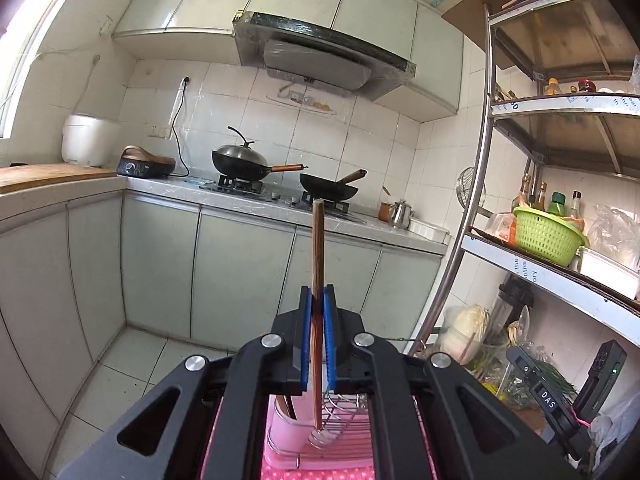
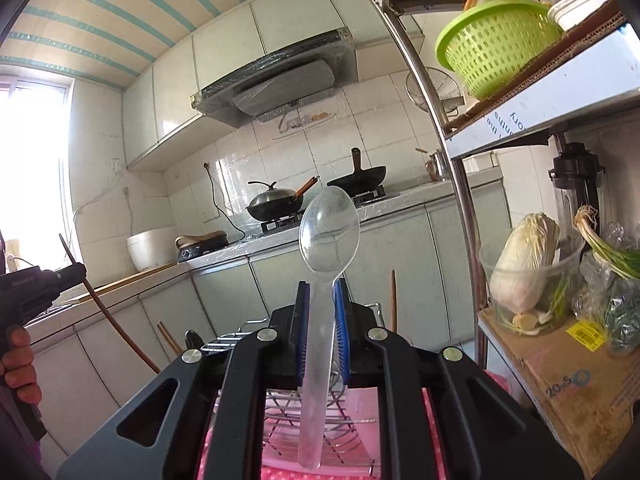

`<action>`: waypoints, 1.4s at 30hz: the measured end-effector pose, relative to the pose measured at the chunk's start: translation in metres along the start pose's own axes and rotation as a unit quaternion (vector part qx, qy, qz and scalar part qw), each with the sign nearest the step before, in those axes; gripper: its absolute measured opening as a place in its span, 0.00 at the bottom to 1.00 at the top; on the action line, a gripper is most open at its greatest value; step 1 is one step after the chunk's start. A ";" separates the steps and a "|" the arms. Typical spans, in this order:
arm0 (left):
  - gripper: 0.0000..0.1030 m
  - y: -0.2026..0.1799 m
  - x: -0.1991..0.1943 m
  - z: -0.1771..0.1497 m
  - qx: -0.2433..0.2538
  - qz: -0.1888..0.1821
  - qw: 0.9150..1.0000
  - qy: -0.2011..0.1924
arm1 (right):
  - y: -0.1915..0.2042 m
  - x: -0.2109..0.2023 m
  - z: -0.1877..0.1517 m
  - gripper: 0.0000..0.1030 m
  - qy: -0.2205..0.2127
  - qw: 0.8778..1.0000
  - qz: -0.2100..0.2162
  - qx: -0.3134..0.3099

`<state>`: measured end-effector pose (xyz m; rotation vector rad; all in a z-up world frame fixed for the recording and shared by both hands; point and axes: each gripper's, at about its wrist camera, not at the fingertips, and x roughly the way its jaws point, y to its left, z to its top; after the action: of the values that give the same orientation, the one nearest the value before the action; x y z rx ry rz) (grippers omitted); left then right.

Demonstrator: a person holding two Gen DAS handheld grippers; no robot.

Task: Organize utensils
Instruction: 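Lift the spoon and chopstick and carry both above the pink cup, then insert the spoon and chopstick into the pink cup and open both grippers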

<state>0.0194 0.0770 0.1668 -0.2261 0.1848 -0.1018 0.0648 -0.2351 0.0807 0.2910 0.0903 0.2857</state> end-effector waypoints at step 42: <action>0.05 0.033 0.098 -0.081 -0.023 0.008 0.996 0.083 | -0.011 0.043 -0.065 0.12 -0.042 0.993 -0.101 -0.039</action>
<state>0.1027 0.0803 0.0652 -0.2631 0.3545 -0.1001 0.1003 -0.2154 0.0137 0.2143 0.0249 0.0755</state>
